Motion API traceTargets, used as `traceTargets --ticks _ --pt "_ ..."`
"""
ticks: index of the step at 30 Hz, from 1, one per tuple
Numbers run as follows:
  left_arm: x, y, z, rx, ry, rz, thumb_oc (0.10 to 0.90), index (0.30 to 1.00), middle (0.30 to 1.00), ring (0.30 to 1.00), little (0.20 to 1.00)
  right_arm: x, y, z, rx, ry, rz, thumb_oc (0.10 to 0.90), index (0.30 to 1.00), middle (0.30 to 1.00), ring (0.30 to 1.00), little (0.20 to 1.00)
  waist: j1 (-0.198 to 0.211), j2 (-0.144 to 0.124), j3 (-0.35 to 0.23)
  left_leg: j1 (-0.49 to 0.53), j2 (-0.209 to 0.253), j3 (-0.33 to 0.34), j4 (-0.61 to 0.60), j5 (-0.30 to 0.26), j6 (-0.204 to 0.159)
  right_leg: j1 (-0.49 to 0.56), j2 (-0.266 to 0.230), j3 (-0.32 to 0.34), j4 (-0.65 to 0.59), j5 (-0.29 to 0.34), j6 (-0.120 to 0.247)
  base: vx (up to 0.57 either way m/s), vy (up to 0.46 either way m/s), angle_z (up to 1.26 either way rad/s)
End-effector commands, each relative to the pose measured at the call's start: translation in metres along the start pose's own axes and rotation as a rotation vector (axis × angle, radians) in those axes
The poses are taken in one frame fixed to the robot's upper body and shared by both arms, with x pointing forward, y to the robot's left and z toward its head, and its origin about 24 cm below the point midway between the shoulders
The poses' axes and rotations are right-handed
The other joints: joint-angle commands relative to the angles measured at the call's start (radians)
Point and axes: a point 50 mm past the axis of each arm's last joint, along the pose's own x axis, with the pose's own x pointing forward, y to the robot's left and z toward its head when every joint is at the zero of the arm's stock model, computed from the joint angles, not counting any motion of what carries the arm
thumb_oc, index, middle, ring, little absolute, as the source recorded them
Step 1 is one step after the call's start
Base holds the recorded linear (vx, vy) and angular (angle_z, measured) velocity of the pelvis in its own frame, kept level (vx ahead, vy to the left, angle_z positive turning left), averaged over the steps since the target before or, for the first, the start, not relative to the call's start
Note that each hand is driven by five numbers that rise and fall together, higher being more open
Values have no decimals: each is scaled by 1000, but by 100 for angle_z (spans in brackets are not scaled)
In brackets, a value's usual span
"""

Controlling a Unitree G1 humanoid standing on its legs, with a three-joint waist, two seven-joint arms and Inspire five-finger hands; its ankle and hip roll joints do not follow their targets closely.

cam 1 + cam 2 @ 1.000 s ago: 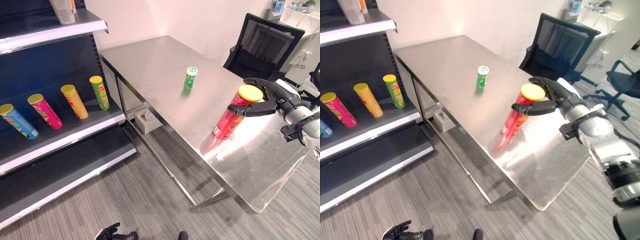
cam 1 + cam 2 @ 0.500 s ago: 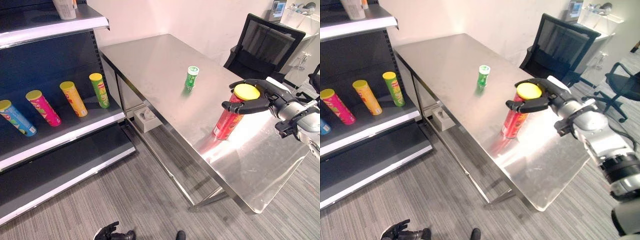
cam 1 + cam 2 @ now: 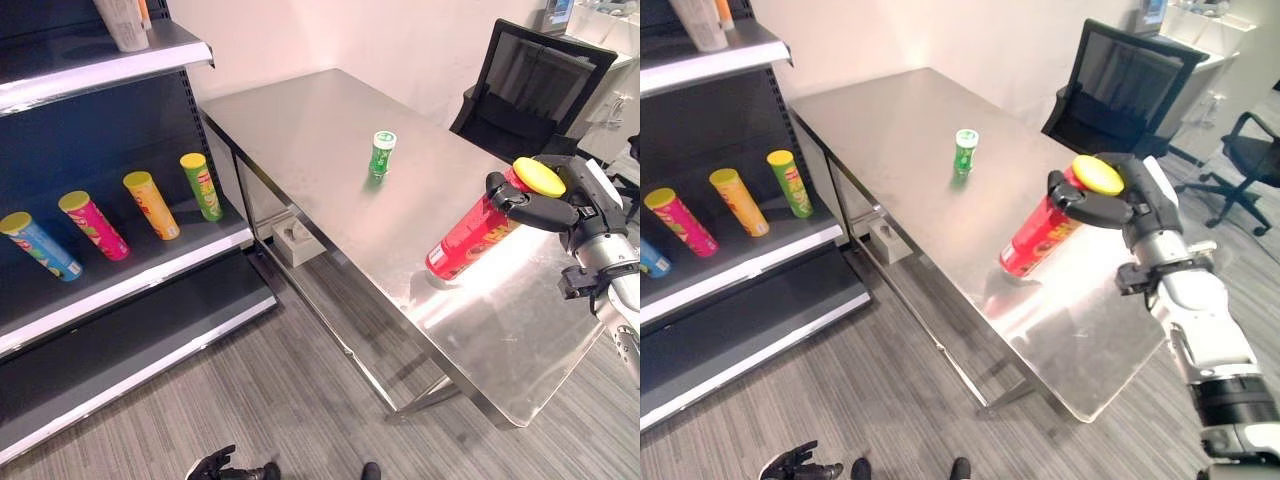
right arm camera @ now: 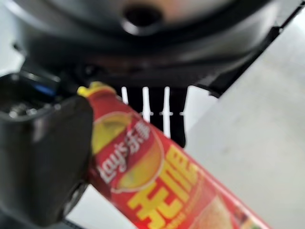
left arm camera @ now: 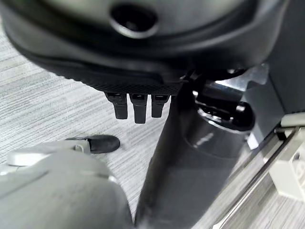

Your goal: Put the goods on the table back onto the shelves and tidy them up.

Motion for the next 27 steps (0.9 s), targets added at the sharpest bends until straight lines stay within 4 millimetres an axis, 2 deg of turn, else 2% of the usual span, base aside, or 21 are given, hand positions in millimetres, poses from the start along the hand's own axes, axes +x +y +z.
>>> traceTargets --ticks 1,2,6,8,10,12,13,16,18,19,20,21,22,23,24,25,26,27 --pt "1 22 18 43 -68 53 800 900 900 900 900 12 -15 97 22 -501 -125 400 300 300 300 300 56 -66 -58 5 48 2 13 -85 -57 44 -65 -14 13 -98 71 -38 -151 18" --pt "1 22 19 36 -72 57 800 900 900 900 900 11 -10 107 -9 -552 -125 400 300 300 300 300 67 -64 -55 -3 55 -11 13 -75 -63 44 -57 -18 13 -104 65 -45 -132 19" --pt "-1 22 16 1 -79 62 800 900 900 900 900 8 9 126 -43 -661 -86 400 300 300 300 300 91 -51 -43 -27 83 -56 18 -51 -80 49 -26 -41 13 -129 45 -41 -145 30" --pt "-1 21 19 -23 -95 63 800 900 900 900 900 5 17 136 -60 -711 -52 400 300 300 300 300 107 -50 -13 -65 83 -86 51 -39 -86 51 -19 -50 13 -136 34 -118 -99 38" --pt "0 19 25 -41 -115 60 800 900 900 900 900 2 19 143 -84 -746 -45 400 300 300 300 300 119 -49 26 -147 78 -106 125 -27 -96 53 -27 -90 13 -140 28 -181 -41 31" --pt "1 14 31 -45 -133 49 800 900 900 900 900 1 18 144 -102 -752 -48 400 300 300 300 300 120 -50 45 -199 100 -76 152 -2 -106 54 -40 -131 13 -139 31 -131 65 94" --pt "1 12 33 -34 -143 41 800 900 900 900 900 1 17 143 -115 -745 -57 400 300 300 300 300 116 -48 48 -210 126 -60 151 14 -108 54 -49 -148 13 -135 37 -40 155 122" --pt "2 13 34 -3 -141 45 800 900 900 900 900 -2 16 139 -185 -721 -73 400 300 300 300 300 104 -39 47 -201 211 -8 102 64 -122 67 -78 -191 13 -125 62 21 235 87" --pt "2 14 35 6 -146 52 800 900 900 900 900 -6 15 134 -216 -699 -78 400 300 300 300 300 93 -23 31 -191 235 33 60 72 -123 74 -106 -214 15 -117 83 79 338 53" --pt "1 15 32 18 -136 53 800 900 900 900 900 -9 15 130 -220 -684 -83 400 300 300 300 300 90 -13 18 -178 230 46 38 68 -125 77 -123 -221 17 -106 93 142 549 53" --pt "1 15 30 60 -128 47 800 900 900 900 900 -13 15 127 -225 -677 -95 400 300 300 300 300 87 -3 -1 -184 195 53 55 46 -123 81 -179 -238 22 -81 109 167 604 44" --pt "1 17 30 95 -124 46 800 900 900 900 900 -14 15 124 -245 -668 -102 400 300 300 300 300 87 -8 -7 -191 160 54 79 16 -109 82 -224 -249 34 -56 122 199 739 53" --pt "1 24 31 130 -124 66 800 900 900 900 900 -13 21 122 -231 -666 -98 400 300 300 300 300 92 -12 -7 -192 101 62 104 -31 -70 60 -304 -247 87 6 135 126 446 55" --pt "1 25 31 130 -124 68 800 900 900 900 900 -13 21 122 -230 -666 -98 400 300 300 300 300 93 -17 -8 -193 95 66 106 -33 -67 55 -312 -243 91 6 139 93 435 48" --pt "0 30 32 136 -126 82 800 900 900 900 900 -13 27 123 -220 -680 -81 400 300 300 300 300 98 -17 -7 -188 66 75 107 -48 -47 38 -349 -243 129 29 138 71 400 30" --pt "-1 39 39 133 -141 113 800 900 900 900 900 -12 33 121 -210 -673 -63 400 300 300 300 300 101 -10 0 -177 31 82 100 -61 -21 6 -370 -230 201 34 118 154 642 9" --pt "-1 45 51 112 -180 129 800 900 900 900 900 -15 38 119 -227 -668 -29 400 300 300 300 300 73 6 25 -148 -8 56 66 -50 10 -84 -249 -71 303 -57 65 126 481 16" --pt "-1 45 51 112 -180 129 800 900 900 900 900 -15 38 119 -227 -668 -29 400 300 300 300 300 74 7 23 -149 -8 57 66 -49 10 -86 -248 -70 303 -56 65 180 329 11"
